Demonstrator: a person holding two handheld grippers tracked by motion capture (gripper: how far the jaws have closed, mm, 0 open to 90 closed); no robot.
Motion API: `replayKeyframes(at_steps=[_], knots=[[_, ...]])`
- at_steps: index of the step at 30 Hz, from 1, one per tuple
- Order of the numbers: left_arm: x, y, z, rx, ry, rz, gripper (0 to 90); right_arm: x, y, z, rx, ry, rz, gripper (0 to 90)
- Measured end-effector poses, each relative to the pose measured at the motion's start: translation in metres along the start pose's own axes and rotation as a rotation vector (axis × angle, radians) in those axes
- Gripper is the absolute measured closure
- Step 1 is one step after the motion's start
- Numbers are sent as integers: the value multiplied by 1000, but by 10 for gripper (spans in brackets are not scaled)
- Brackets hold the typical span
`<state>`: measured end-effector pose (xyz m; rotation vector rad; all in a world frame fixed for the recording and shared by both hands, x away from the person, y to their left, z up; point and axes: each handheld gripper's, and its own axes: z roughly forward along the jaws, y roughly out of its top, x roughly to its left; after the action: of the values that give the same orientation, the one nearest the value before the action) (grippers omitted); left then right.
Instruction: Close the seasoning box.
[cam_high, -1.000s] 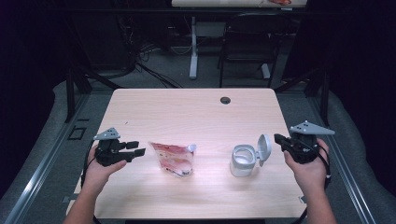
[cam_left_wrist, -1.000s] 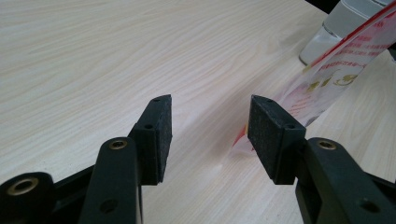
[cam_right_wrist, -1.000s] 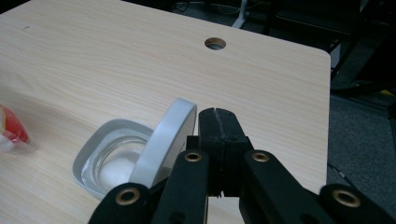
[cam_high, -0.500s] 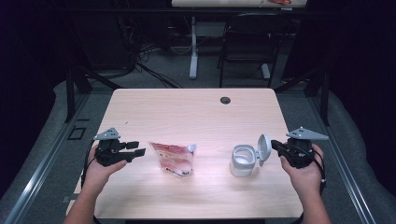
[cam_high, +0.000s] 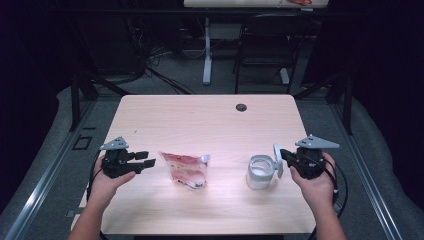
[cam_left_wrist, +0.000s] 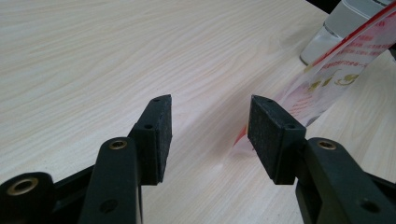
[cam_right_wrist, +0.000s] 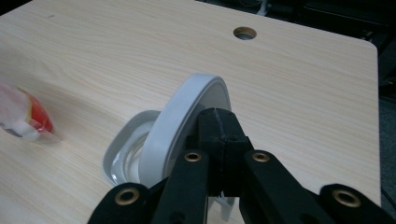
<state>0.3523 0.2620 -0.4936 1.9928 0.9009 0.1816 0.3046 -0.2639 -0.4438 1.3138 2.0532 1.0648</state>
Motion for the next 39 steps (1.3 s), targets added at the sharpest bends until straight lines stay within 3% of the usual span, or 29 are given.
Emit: replayKeyframes(at_steps=[23,33,39], knots=[[2,-2,0,2,10,-15,502,44,-5,24,11,113,-71,894],[2,-4,3,2,15,-13,502,65,-19,34,-9,179,-106,885],[3,-4,4,11,14,-11,502,79,-30,43,21,218,-131,881]])
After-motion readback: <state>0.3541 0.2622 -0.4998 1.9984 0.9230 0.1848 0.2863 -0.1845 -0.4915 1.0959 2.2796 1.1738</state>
